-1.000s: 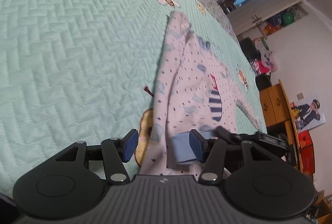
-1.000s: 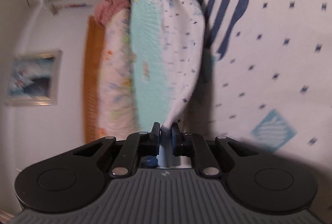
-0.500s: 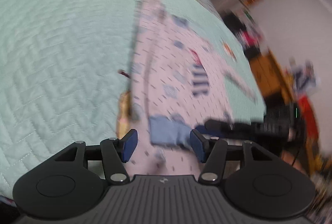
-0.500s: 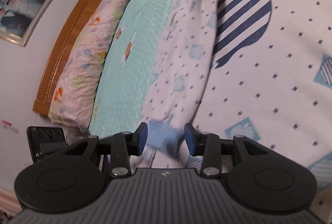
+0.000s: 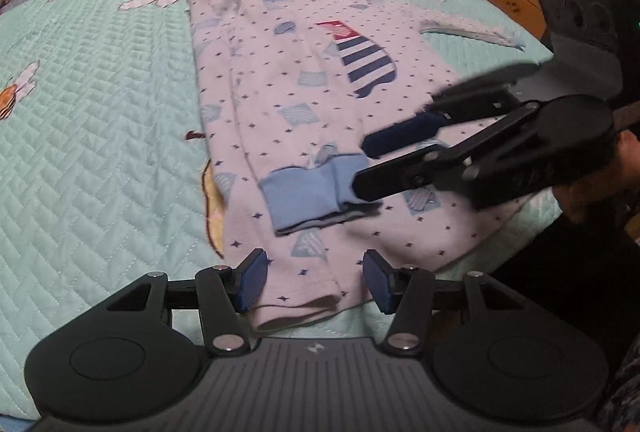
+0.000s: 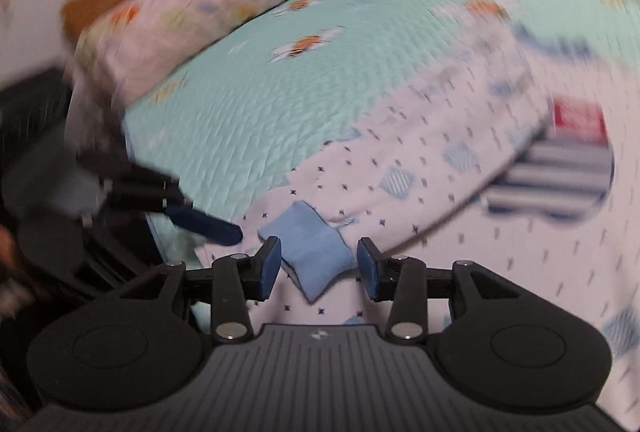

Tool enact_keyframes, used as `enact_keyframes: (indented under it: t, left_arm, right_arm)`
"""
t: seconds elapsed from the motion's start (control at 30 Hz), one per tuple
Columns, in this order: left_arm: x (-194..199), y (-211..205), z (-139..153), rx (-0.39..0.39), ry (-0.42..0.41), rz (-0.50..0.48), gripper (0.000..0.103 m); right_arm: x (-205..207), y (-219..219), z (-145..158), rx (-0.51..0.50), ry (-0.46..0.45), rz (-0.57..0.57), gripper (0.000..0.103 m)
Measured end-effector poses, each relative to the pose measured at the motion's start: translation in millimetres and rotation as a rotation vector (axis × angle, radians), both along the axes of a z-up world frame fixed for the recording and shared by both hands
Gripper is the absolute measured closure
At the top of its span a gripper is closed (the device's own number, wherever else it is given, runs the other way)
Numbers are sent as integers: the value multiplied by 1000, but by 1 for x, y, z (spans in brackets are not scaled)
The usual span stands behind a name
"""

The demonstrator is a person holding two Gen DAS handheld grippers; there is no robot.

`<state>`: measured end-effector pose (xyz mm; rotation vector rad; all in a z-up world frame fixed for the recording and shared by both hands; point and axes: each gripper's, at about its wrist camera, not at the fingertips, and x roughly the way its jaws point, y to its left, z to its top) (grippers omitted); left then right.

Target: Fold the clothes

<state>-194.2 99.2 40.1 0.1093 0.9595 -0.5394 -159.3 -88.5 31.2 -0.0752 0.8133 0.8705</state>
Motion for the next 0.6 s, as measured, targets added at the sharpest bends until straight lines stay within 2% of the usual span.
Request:
enact_keyframes:
  t: [0.1, 0.17, 0.23, 0.33, 0.43, 0.6]
  left_arm:
    - [-2, -3, -2, 8, 2, -8, 50]
    - [-1, -5, -6, 21, 10, -5, 52]
    - [0, -6, -7, 21, 13, 3, 53]
    - [0, -4, -8, 13, 17, 12, 53]
    - [-3, -3, -8, 14, 17, 19, 54]
    - [-1, -3, -11, 20, 18, 31, 61]
  right_arm:
    - [-11, 9, 9, -101, -145, 53, 59]
    - [-14, 16, 11, -169, -194, 60, 58]
    - [-15, 20, 11, -191, -200, 69, 58]
    - [-20, 23, 5, -169, -188, 153, 58]
    - [-29, 31, -3, -230, -246, 250, 58]
    - [-36, 47, -12, -338, -358, 407, 60]
